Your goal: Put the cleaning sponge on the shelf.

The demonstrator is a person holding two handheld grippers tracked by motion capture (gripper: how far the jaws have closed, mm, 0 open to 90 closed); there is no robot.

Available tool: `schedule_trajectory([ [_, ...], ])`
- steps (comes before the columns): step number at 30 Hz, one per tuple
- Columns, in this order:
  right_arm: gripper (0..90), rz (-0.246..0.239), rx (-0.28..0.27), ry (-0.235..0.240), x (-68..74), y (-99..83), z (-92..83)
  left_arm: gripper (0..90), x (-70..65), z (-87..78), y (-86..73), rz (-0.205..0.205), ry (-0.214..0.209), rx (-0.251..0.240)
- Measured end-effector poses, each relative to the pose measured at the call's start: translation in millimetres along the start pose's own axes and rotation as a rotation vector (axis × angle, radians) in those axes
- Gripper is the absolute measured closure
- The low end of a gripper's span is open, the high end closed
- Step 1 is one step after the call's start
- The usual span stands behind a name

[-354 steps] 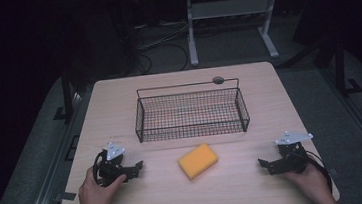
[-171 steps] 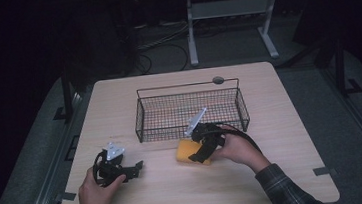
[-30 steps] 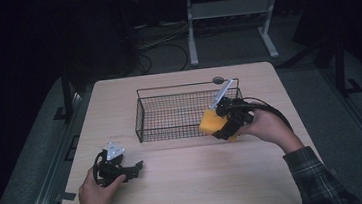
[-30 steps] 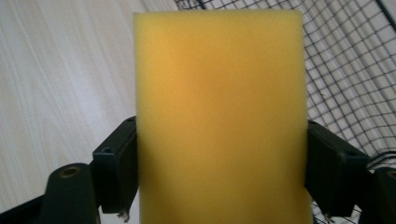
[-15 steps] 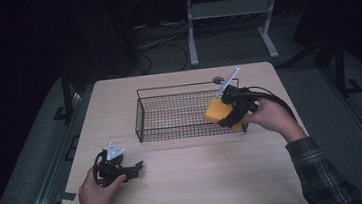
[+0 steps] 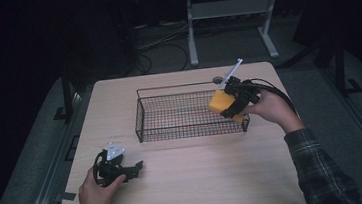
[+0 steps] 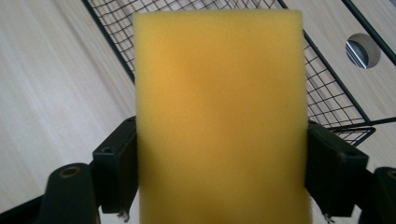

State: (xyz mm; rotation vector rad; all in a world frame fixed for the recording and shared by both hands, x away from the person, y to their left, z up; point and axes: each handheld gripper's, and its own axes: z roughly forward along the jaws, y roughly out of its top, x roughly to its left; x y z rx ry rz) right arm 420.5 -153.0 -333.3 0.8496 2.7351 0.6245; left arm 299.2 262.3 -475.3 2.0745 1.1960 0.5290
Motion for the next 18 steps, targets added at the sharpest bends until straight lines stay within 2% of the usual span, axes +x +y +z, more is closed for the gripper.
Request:
schedule_trajectory([
  [18, 22.7, 0.055, 0.029, -0.018, -22.1, 6.6, 29.8, 12.6, 0.0, 0.0, 0.0, 0.0, 0.0, 0.0],
])
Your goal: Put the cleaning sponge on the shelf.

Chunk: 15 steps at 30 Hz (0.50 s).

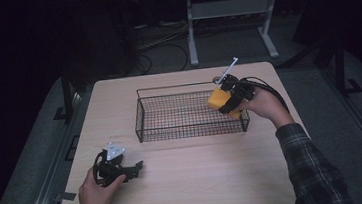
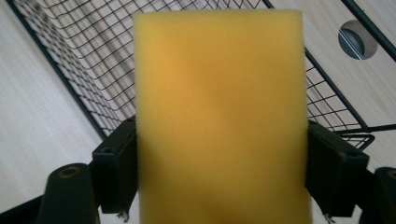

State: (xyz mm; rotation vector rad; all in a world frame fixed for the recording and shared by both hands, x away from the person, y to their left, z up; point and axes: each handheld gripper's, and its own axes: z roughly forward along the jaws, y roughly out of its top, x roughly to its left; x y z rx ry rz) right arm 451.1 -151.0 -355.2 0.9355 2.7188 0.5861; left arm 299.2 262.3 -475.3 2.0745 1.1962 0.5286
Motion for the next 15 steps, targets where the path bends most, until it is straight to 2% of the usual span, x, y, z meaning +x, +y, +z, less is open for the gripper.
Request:
schedule_trajectory([
  [15, 22.6, 0.034, 0.02, -0.005, -8.1, 5.9, 23.0, 12.7, 0.0, 0.0, 0.0, 0.0, 0.0, 0.0],
])
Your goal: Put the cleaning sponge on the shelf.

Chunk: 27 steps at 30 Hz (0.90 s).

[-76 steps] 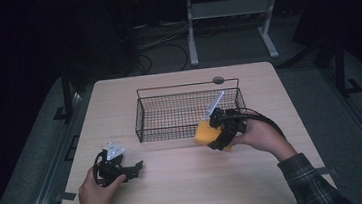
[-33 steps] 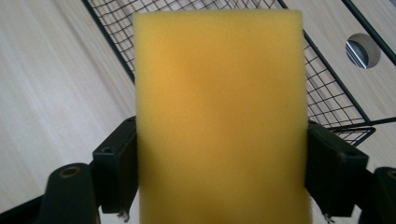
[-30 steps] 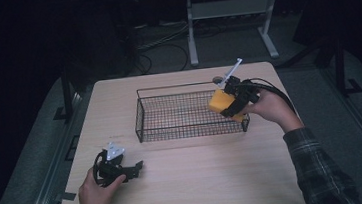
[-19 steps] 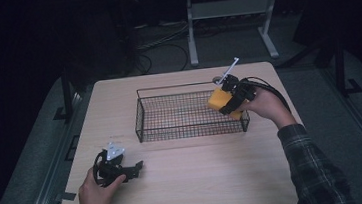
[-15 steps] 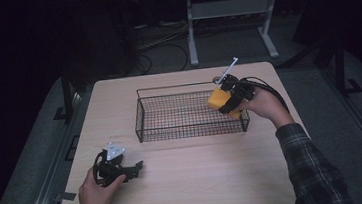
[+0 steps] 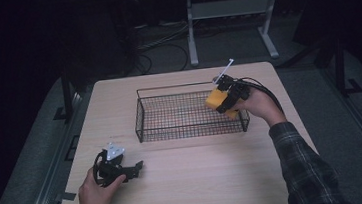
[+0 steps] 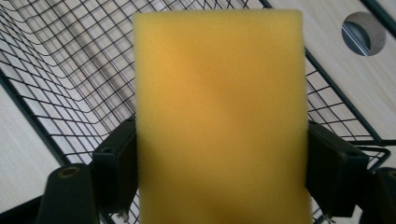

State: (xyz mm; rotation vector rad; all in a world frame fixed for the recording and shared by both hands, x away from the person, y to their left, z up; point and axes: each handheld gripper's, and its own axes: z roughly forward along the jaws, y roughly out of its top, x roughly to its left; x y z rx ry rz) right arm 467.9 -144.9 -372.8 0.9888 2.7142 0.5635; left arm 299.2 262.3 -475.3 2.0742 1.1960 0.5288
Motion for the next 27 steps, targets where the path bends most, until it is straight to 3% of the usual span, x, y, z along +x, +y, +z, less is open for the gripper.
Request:
schedule_trajectory([
  [27, 21.9, 0.042, 0.054, 0.02, -3.5, -4.2, 33.5, 12.7, 0.0, 0.0, 0.0, 0.0, 0.0, 0.0],
])
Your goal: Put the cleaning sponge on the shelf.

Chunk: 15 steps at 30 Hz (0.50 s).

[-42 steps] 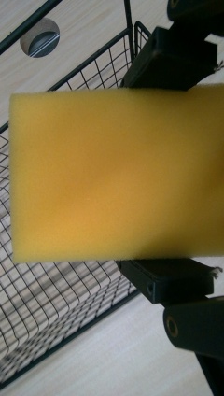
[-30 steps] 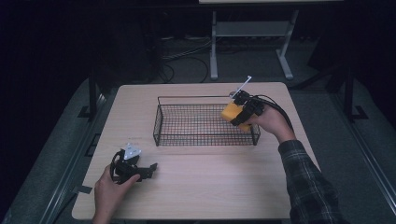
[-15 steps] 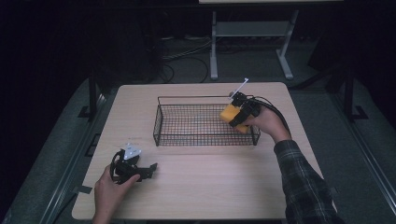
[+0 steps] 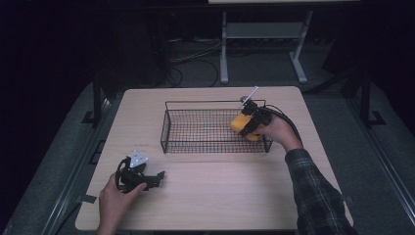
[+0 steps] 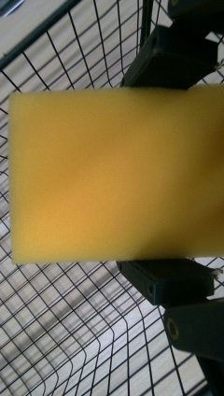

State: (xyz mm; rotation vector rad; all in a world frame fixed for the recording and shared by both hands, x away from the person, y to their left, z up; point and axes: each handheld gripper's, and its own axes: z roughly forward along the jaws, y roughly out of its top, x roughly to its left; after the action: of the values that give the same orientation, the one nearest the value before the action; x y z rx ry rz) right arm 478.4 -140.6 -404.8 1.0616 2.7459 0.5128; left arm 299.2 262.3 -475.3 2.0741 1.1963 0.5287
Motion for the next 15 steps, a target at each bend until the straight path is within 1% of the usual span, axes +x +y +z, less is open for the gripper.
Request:
schedule_trajectory([
  [5, 21.6, 0.006, 0.006, 0.003, -0.3, -1.3, 4.7, 12.7, 0.0, 0.0, 0.0, 0.0, 0.0, 0.0],
  [10, 21.2, 0.002, 0.016, -0.002, -0.2, -1.6, 8.1, 12.6, 0.0, 0.0, 0.0, 0.0, 0.0, 0.0],
  [15, 19.9, 0.0, 0.027, 0.004, 1.0, -1.4, 10.8, 12.7, 0.0, 0.0, 0.0, 0.0, 0.0, 0.0],
])
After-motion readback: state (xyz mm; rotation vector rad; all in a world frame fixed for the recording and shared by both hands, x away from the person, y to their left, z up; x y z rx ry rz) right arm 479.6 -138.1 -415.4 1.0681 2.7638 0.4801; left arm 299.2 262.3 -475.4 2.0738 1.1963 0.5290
